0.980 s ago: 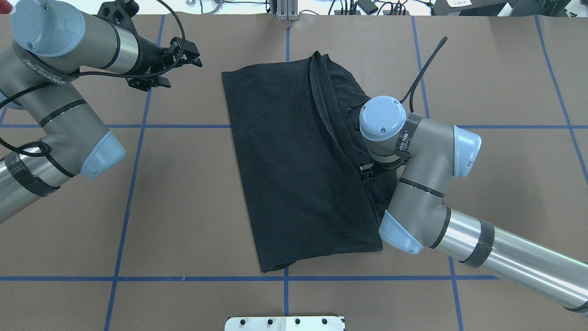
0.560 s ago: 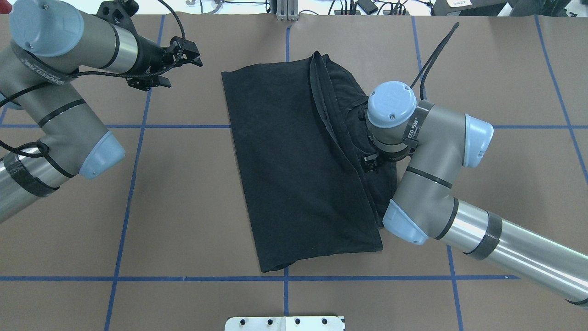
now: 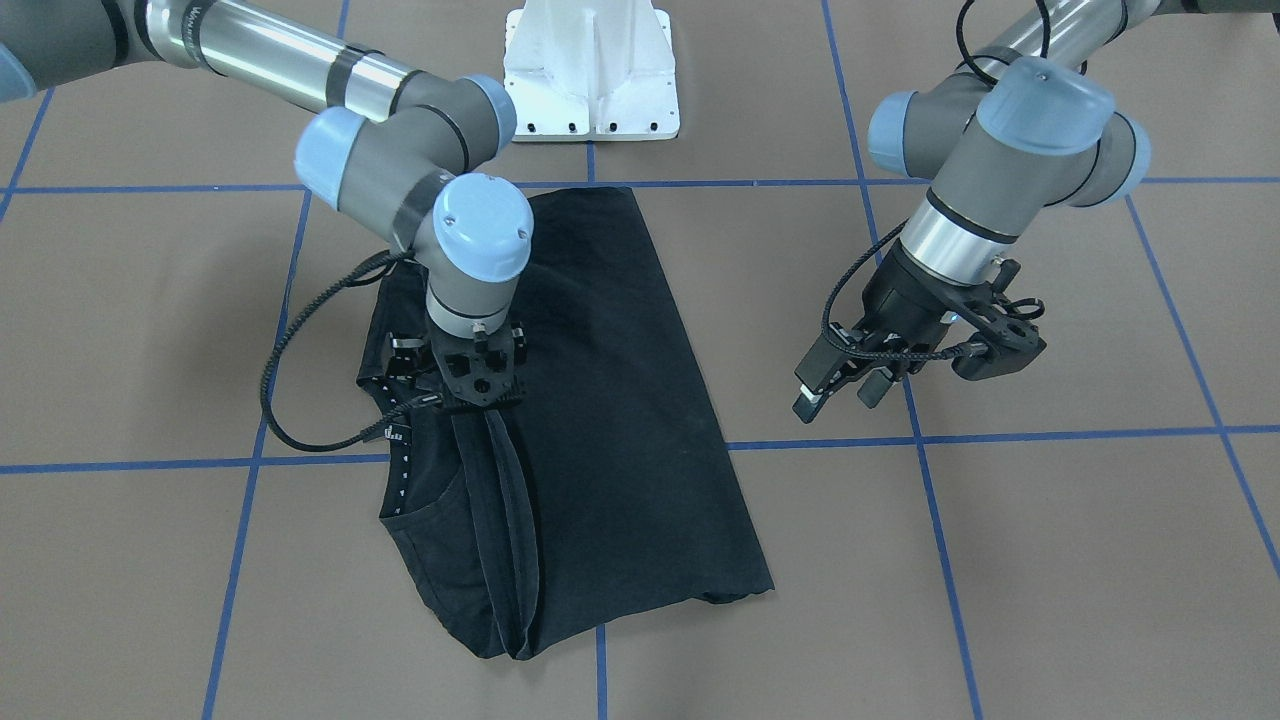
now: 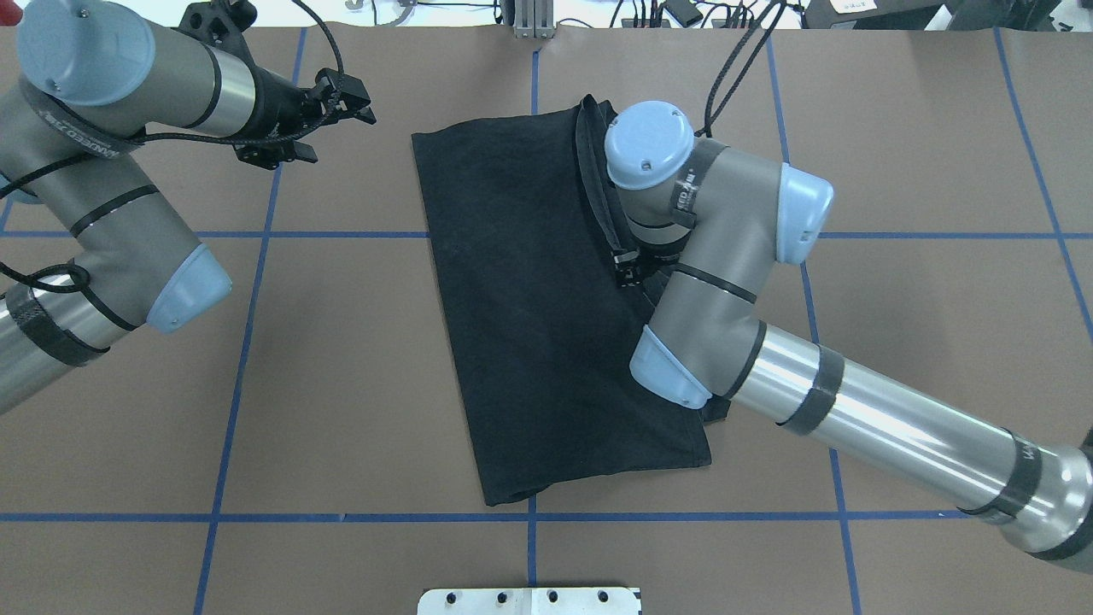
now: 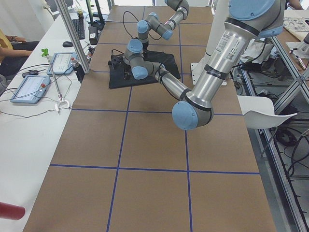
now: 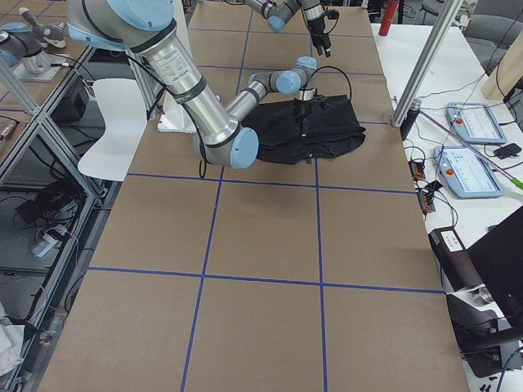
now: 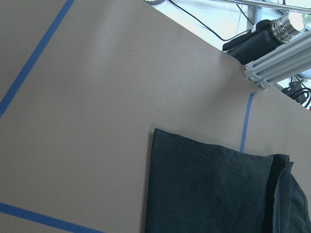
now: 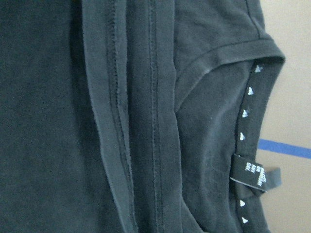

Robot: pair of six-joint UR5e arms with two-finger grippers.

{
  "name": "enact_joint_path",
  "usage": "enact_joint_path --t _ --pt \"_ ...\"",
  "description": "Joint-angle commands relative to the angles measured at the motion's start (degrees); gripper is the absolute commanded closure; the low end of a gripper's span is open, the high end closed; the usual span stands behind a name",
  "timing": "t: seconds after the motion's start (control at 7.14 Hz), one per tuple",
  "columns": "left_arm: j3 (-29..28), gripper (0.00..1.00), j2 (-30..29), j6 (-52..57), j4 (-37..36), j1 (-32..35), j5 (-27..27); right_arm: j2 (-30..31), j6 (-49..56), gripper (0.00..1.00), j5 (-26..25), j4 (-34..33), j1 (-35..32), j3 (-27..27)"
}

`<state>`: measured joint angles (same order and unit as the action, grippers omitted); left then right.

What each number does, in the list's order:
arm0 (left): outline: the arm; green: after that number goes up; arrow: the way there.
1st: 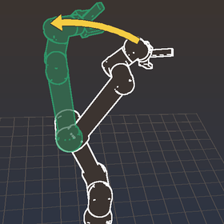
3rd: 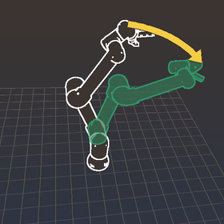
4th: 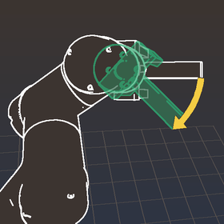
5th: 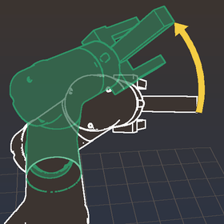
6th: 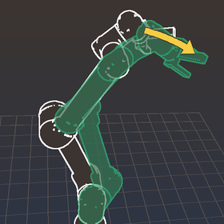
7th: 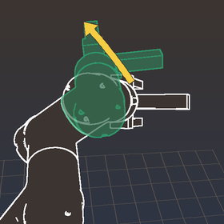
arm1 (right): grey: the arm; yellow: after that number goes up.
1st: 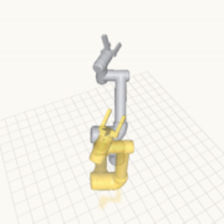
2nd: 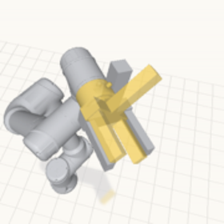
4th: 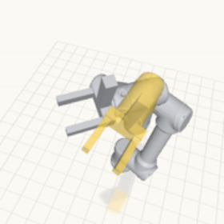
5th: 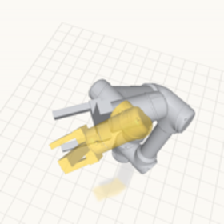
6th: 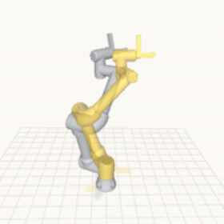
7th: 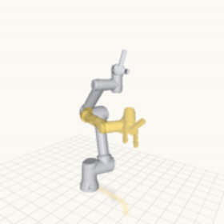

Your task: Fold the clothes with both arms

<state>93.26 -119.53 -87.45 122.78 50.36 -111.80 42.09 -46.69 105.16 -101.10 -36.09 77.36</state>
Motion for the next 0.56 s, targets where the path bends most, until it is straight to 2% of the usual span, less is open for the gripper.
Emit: enact_joint_path --t 0.0,0.28,0.42 --pt "-0.01 0.0 0.0 0.0 0.0 0.0 0.0 -1.31 -0.26 0.0 -0.13 5.47 -1.6 -5.54" --pt "-0.01 0.0 0.0 0.0 0.0 0.0 0.0 0.09 5.33 0.0 -0.21 5.65 -3.98 -6.07" --pt "0.08 0.0 -0.08 0.0 0.0 0.0 0.09 2.8 7.03 0.0 -0.74 7.65 -4.95 -6.51"
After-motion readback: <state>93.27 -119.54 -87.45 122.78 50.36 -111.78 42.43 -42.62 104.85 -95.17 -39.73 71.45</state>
